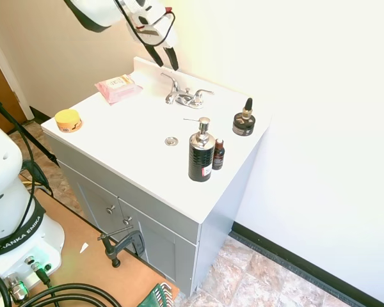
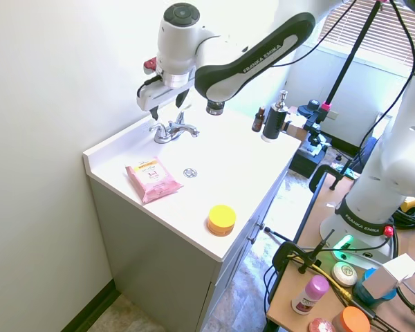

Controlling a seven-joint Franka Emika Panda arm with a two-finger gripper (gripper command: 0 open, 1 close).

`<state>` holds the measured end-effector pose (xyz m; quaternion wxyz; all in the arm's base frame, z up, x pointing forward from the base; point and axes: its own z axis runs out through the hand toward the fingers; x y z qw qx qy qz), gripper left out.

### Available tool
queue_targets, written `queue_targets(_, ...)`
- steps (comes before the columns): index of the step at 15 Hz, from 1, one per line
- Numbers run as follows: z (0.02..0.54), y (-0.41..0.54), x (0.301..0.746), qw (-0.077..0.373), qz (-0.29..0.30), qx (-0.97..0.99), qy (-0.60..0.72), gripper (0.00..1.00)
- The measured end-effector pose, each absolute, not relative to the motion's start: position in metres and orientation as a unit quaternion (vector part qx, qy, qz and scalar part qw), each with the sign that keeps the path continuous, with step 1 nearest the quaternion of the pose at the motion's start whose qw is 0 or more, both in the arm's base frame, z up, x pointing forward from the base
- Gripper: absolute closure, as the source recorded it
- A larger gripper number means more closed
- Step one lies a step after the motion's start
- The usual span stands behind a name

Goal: Turn on the hot water

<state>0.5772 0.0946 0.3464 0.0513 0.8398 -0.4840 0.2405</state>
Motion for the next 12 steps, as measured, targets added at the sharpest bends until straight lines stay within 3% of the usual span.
queue_targets(6, 0.324, 0.110, 0.607, 0.057, 0.246, 0.841, -0.478, 0.00)
queue_targets(12, 0.310, 0.102, 0.606, 0.082, 0.222, 0.839, -0.490, 0.00)
